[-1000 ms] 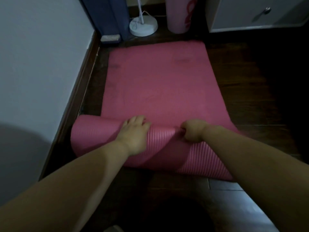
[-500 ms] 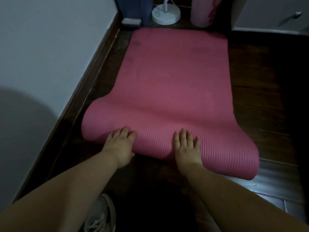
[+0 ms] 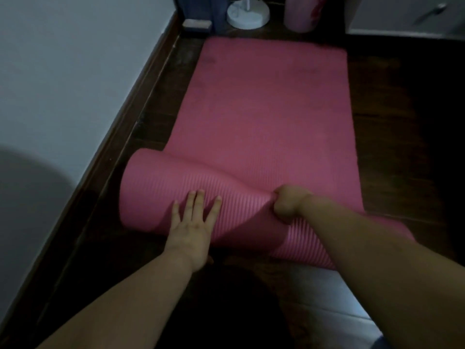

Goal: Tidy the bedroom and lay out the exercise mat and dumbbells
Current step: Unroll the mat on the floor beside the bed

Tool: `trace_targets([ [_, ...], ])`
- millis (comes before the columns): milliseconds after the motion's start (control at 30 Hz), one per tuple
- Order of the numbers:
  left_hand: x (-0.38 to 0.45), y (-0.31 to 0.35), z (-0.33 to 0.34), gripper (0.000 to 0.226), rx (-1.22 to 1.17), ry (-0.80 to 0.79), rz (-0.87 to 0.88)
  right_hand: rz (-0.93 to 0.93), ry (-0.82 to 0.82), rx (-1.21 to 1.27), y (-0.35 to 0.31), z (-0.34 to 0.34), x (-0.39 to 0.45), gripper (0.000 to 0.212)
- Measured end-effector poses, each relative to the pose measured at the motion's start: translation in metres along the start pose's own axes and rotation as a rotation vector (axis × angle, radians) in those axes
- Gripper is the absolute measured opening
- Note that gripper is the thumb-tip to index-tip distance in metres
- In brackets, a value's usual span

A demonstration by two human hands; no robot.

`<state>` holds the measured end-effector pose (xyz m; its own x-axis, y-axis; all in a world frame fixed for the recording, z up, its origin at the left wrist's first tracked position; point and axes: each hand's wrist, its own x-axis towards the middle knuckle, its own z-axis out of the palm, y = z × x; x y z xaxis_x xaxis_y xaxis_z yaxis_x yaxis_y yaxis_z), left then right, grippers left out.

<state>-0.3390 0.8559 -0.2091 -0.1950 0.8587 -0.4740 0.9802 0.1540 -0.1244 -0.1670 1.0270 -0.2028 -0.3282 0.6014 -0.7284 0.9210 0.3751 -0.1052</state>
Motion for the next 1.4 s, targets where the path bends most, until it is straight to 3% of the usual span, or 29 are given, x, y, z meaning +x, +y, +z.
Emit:
trace_targets([
  [100, 0.002, -0.003, 0.021, 0.135, 0.069, 0.091, 0.022, -0.017, 0.06, 0.076, 0.003, 0.014, -0.005, 0.045],
  [233, 0.006, -0.011, 0.027, 0.106, 0.132, 0.164, 0.103, 0.014, 0.224, 0.002, 0.001, 0.036, -0.032, 0.087],
  [267, 0.006, -0.012, 0.027, 0.098, 0.119, 0.172, 0.122, 0.021, 0.341, -0.032, -0.001, 0.045, -0.043, 0.088],
  [367, 0.01, -0.014, 0.021, 0.084, 0.058, 0.194, 0.162, 0.02, 0.612, -0.101, -0.013, 0.068, -0.074, 0.068],
  [433, 0.014, -0.017, 0.014, 0.082, 0.039, 0.176, 0.174, 0.013, 0.576, -0.079, -0.021, 0.084, -0.091, 0.066],
  [600, 0.018, -0.032, -0.008, 0.086, 0.042, -0.026, 0.237, 0.029, 0.411, 0.072, -0.033, 0.121, -0.117, 0.081],
  [733, 0.013, -0.044, -0.022, 0.085, 0.003, -0.29, 0.301, 0.06, 0.433, 0.011, -0.043, 0.14, -0.128, 0.091],
  [833, -0.005, -0.052, -0.013, 0.095, -0.061, -0.491, 0.311, 0.06, 0.308, -0.075, -0.058, 0.162, -0.141, 0.106],
  [900, -0.024, -0.053, 0.006, 0.096, -0.04, -0.422, 0.3, 0.06, 0.265, -0.095, -0.063, 0.174, -0.142, 0.099],
  [1000, -0.054, -0.055, 0.032, 0.08, -0.023, -0.126, 0.319, 0.045, 0.268, -0.085, -0.058, 0.165, -0.13, 0.081],
  [1100, -0.078, -0.054, 0.038, 0.074, -0.027, 0.113, 0.397, 0.045, 0.159, -0.037, -0.052, 0.134, -0.117, 0.071],
  [1200, -0.103, -0.049, 0.041, 0.102, -0.007, 0.021, 0.353, 0.004, 0.066, -0.034, -0.054, 0.121, -0.118, 0.067],
  [1267, -0.115, -0.044, 0.053, 0.121, 0.077, -0.055, 0.317, 0.011, 0.194, -0.011, -0.055, 0.136, -0.128, 0.072],
  [1333, -0.114, -0.043, 0.06, 0.128, 0.136, -0.052, 0.272, 0.067, 0.501, -0.055, -0.058, 0.16, -0.145, 0.075],
  [1400, -0.104, -0.041, 0.06, 0.128, 0.194, -0.042, 0.269, 0.083, 0.77, -0.049, -0.054, 0.185, -0.161, 0.06],
])
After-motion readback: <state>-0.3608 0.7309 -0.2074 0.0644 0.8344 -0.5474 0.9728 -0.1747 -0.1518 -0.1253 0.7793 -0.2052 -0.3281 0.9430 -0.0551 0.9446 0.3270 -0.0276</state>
